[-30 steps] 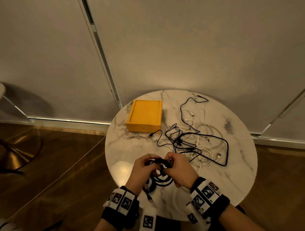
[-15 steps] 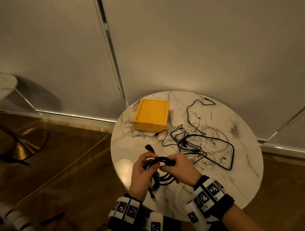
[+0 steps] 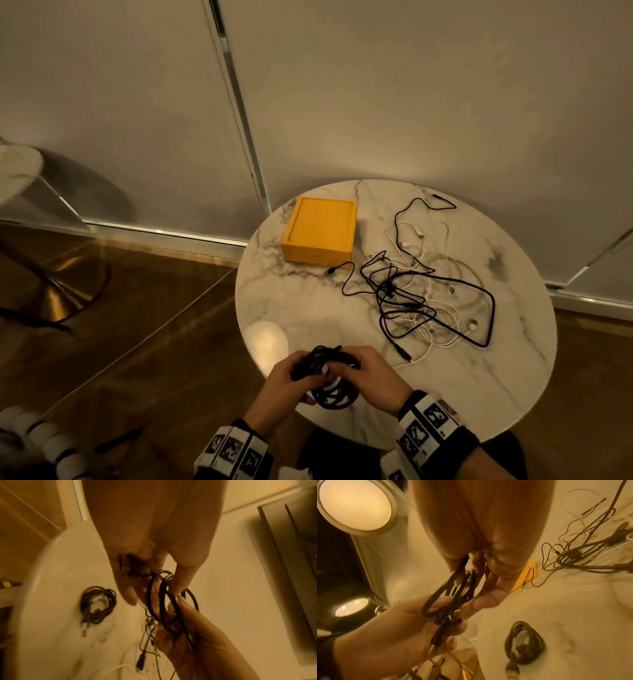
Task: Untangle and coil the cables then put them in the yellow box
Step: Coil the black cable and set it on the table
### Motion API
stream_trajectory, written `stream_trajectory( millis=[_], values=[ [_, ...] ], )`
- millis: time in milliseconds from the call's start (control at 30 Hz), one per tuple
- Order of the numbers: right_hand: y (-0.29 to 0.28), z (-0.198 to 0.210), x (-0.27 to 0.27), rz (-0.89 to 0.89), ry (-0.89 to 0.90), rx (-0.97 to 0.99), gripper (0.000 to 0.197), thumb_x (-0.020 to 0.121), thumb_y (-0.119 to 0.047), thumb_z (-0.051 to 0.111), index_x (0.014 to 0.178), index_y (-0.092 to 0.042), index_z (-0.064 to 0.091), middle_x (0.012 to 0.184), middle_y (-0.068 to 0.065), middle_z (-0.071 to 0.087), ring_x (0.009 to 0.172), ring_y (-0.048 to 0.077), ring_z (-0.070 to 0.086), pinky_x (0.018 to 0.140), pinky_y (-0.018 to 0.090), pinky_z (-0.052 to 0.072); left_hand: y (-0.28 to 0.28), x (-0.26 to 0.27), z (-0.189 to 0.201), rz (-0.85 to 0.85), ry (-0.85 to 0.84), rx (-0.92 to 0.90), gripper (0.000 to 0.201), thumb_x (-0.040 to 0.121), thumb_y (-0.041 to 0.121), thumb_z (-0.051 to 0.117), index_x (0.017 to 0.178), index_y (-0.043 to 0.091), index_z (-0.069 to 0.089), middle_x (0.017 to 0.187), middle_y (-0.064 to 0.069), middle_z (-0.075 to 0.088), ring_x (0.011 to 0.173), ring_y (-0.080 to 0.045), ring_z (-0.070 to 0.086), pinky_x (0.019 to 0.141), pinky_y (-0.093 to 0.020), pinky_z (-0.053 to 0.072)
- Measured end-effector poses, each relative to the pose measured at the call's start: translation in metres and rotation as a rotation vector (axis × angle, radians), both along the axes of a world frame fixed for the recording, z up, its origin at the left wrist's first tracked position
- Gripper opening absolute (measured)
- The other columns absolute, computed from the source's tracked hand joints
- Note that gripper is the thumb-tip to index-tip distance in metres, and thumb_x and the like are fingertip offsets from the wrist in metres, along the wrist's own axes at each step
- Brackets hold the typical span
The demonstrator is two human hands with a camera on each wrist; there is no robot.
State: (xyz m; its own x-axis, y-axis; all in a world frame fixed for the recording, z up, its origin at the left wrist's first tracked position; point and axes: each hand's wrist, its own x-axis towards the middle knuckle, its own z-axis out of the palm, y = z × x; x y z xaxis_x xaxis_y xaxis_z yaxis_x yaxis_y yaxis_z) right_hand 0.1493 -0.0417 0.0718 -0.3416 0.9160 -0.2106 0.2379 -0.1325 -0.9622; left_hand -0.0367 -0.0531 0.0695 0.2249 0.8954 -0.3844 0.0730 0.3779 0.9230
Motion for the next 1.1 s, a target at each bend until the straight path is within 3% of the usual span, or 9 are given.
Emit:
stream_trajectory(
  millis=[100,200,400,467,633,767,933,1033,1100],
  values=[
    [-0.01,-0.009,-0.004,0.033,-0.026,-0.084,0.012,0.09,-0.023,0.063,0.082,-0.016,0.069,0.068,0.0,0.067,0.059,0.014,0.062,0.059,0.034,0.049,-0.012,-0.007,-0.009,-0.008,-0.102,-0.11,0.042,0.077,0.007,0.073,0.117,0.009,0.06,0.104,-0.021,0.07,0.093,-0.033,0.069,0.081,-0.041,0.057],
    [-0.009,-0.008,-0.011,-0.061,0.094,-0.199,0.02,0.092,-0.023,0.063,0.09,-0.004,0.07,0.065,0.008,0.066,0.045,0.019,0.057,0.043,0.028,0.044,-0.015,-0.004,-0.009,0.157,-0.272,-0.158,0.034,0.085,-0.01,0.06,0.116,0.005,0.059,0.1,-0.018,0.072,0.087,-0.029,0.07,0.074,-0.036,0.058],
    [0.001,-0.005,-0.02,-0.197,0.186,-0.218,0.036,0.085,-0.036,0.062,0.094,-0.002,0.069,0.065,0.017,0.059,0.047,0.024,0.051,0.04,0.025,0.041,-0.003,0.009,-0.009,0.306,-0.428,-0.164,0.041,0.086,-0.011,0.055,0.121,0.008,0.058,0.116,-0.013,0.069,0.106,-0.038,0.064,0.087,-0.048,0.055],
    [0.002,-0.002,-0.02,-0.189,0.218,-0.232,0.04,0.082,-0.039,0.062,0.093,-0.001,0.068,0.064,0.016,0.059,0.045,0.023,0.051,0.042,0.027,0.043,0.002,0.007,-0.007,0.326,-0.393,-0.124,0.04,0.086,-0.01,0.056,0.121,0.008,0.059,0.114,-0.015,0.069,0.103,-0.034,0.066,0.085,-0.045,0.057],
    [0.002,-0.002,-0.011,-0.165,0.301,-0.346,0.029,0.09,-0.033,0.056,0.073,-0.015,0.071,0.068,0.012,0.067,0.053,0.027,0.058,0.052,0.032,0.043,0.009,-0.005,0.002,0.135,-0.008,0.078,0.035,0.086,0.0,0.066,0.118,0.014,0.062,0.112,-0.005,0.067,0.093,-0.017,0.069,0.066,-0.033,0.058],
    [0.005,-0.005,-0.007,-0.162,0.281,-0.346,0.031,0.096,-0.022,0.051,0.078,-0.006,0.071,0.08,0.017,0.07,0.063,0.024,0.064,0.053,0.026,0.046,0.013,-0.012,0.006,0.092,0.024,0.057,0.036,0.084,0.006,0.071,0.118,0.015,0.064,0.106,0.0,0.07,0.089,-0.019,0.07,0.061,-0.032,0.058],
    [0.013,0.005,-0.011,-0.131,0.261,-0.316,0.025,0.091,-0.023,0.055,0.091,0.0,0.065,0.072,0.016,0.068,0.05,0.025,0.063,0.044,0.027,0.044,0.008,-0.008,0.01,0.144,0.0,0.092,0.029,0.088,0.008,0.066,0.113,0.023,0.066,0.102,-0.003,0.073,0.08,-0.02,0.07,0.053,-0.028,0.053],
    [0.017,0.016,-0.011,-0.025,0.163,-0.254,0.027,0.095,-0.027,0.055,0.101,-0.003,0.064,0.075,0.023,0.069,0.05,0.03,0.064,0.043,0.027,0.044,0.005,-0.006,0.014,0.094,0.047,0.171,0.031,0.089,0.007,0.065,0.112,0.027,0.069,0.095,0.002,0.075,0.068,-0.016,0.064,0.045,-0.026,0.046],
    [0.017,0.023,-0.012,0.041,0.099,-0.215,0.03,0.094,-0.039,0.054,0.092,-0.011,0.066,0.078,0.028,0.068,0.055,0.029,0.065,0.045,0.028,0.05,0.005,-0.004,0.016,0.028,0.107,0.222,0.034,0.089,0.007,0.066,0.114,0.029,0.068,0.096,0.002,0.074,0.061,-0.01,0.061,0.046,-0.029,0.046]
  ],
)
